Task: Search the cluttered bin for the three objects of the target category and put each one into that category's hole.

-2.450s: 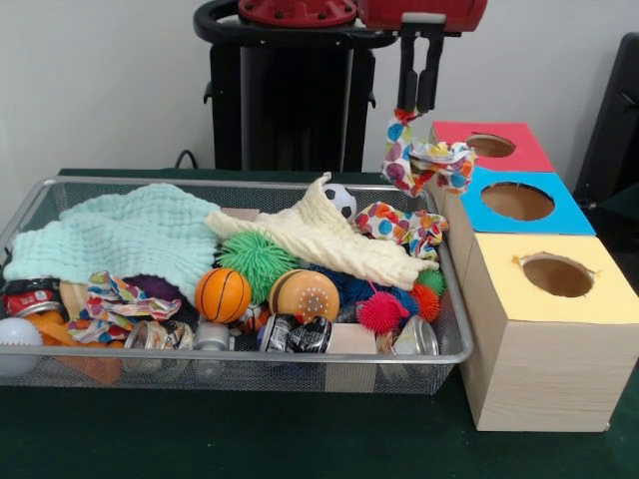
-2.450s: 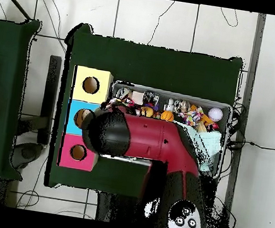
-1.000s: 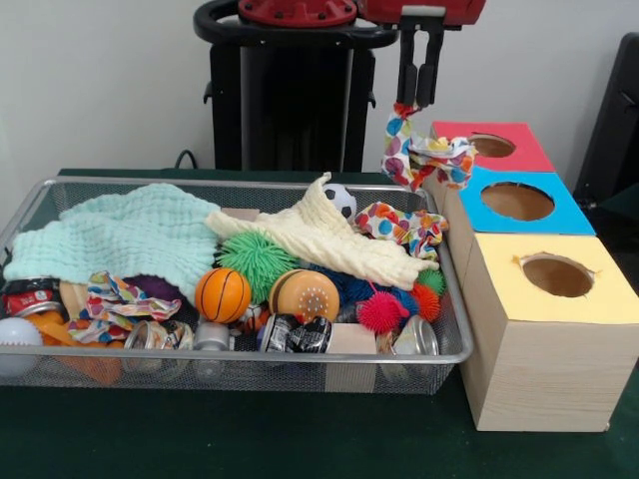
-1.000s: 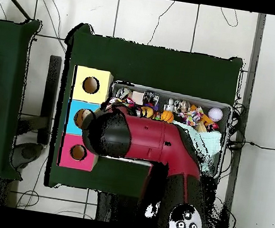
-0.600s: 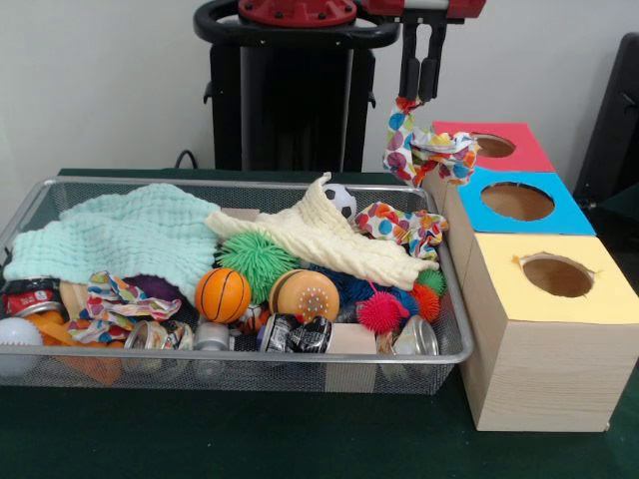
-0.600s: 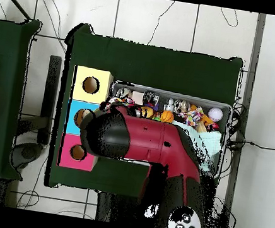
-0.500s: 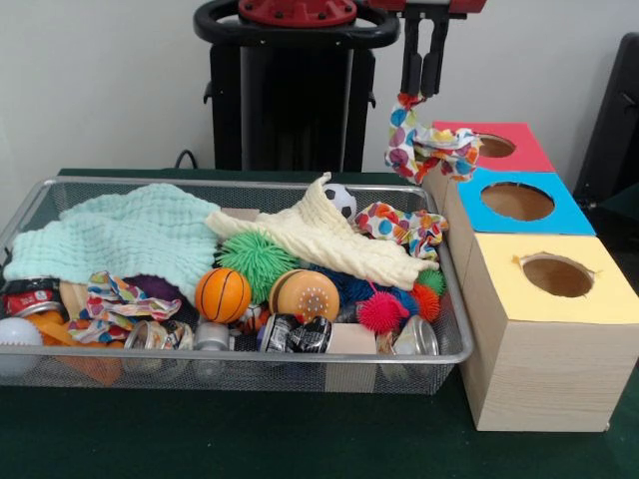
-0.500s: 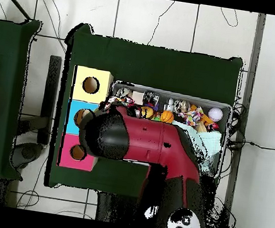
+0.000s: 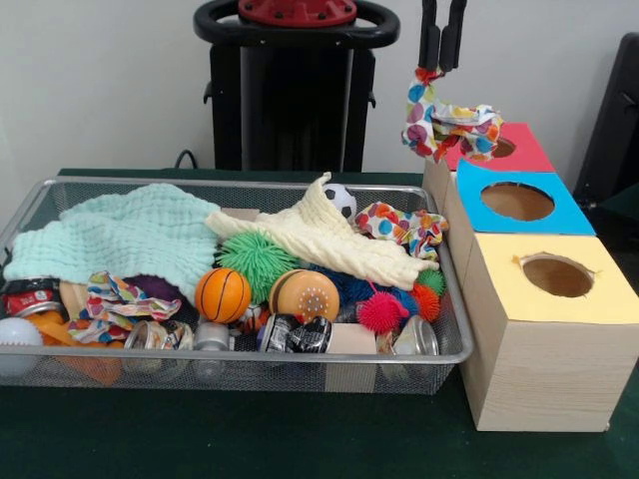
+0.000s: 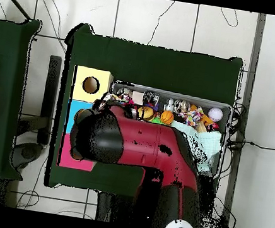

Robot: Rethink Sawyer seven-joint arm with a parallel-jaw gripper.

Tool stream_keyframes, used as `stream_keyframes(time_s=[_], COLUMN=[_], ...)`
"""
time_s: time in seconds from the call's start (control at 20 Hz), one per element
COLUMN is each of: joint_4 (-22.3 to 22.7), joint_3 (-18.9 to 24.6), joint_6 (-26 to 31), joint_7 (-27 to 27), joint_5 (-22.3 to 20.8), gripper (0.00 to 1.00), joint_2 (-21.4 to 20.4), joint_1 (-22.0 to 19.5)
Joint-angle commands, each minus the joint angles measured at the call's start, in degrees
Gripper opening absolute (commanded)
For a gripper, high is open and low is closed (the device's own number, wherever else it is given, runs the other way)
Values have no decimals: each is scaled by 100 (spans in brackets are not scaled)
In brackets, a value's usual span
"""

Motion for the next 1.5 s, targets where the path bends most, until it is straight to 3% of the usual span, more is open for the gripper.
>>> stream_keyframes(time_s=[0.05,1.0,1.5], joint_4=[566,466,-126], joint_3=[-59,-157,-305], joint_6=[530,404,371], joint_7=[732,780,1114], joint_5=[138,178,140], gripper=[0,0,0], joint_2=[61,262,743], joint_1=[58,211,539])
